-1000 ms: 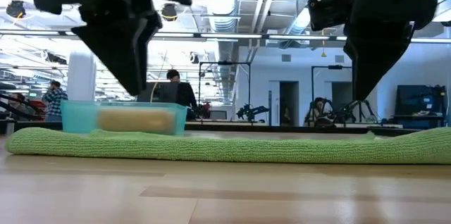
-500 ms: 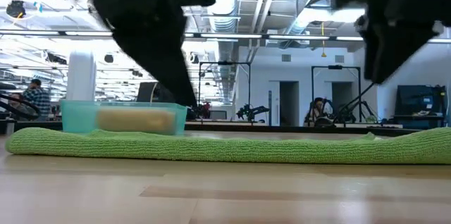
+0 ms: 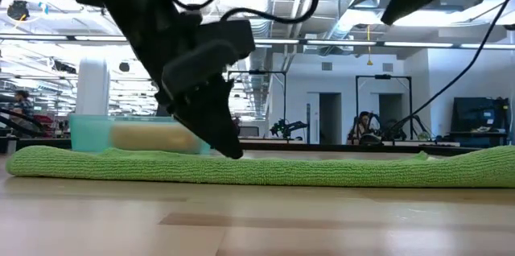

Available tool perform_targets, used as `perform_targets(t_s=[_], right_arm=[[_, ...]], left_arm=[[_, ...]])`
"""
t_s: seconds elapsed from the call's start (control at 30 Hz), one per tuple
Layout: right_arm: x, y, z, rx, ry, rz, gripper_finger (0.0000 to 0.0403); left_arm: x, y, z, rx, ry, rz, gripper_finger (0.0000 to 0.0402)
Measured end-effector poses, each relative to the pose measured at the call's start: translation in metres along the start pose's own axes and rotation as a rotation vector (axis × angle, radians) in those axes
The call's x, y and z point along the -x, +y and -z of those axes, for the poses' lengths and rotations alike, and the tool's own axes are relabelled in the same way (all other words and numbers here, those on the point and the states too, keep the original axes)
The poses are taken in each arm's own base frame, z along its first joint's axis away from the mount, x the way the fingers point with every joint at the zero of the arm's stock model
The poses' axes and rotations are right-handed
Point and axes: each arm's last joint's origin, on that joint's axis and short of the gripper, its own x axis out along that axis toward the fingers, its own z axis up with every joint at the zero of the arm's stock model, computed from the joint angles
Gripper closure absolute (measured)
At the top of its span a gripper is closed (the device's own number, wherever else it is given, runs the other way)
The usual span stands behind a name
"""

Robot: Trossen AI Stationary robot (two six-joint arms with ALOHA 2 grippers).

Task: Roll microfiber towels into tight, uniform cylinder then place into a basket
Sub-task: Fold the green towel

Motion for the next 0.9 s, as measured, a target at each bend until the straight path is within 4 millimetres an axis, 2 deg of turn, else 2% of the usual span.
perform_targets(t_s=[0.17,0.33,0.53,0.67,0.8,0.9], right_arm=[[0.000,0.002,0.001,-0.057,-0.028,0.020,0.0234],[0.002,0.005,0.000,-0.079,-0.043,-0.002,0.0233],[0.004,0.008,0.000,-0.086,-0.054,-0.024,0.0234],[0.005,0.009,0.000,-0.085,-0.055,-0.028,0.0234],[0.007,0.010,0.002,-0.077,-0.059,-0.037,0.0232],[0.010,0.012,0.004,-0.067,-0.063,-0.049,0.0232]], left_arm=[[-0.009,0.011,0.002,-0.040,0.036,-0.007,0.0272],[-0.016,0.027,-0.005,-0.090,0.042,-0.028,0.0272],[-0.023,0.040,-0.018,-0.302,-0.006,-0.033,0.0272],[-0.026,0.049,-0.028,-0.356,-0.063,-0.136,0.0272],[-0.022,0.048,-0.044,-0.272,-0.121,-0.167,0.0272],[-0.014,0.032,-0.056,-0.220,-0.198,-0.101,0.0272]])
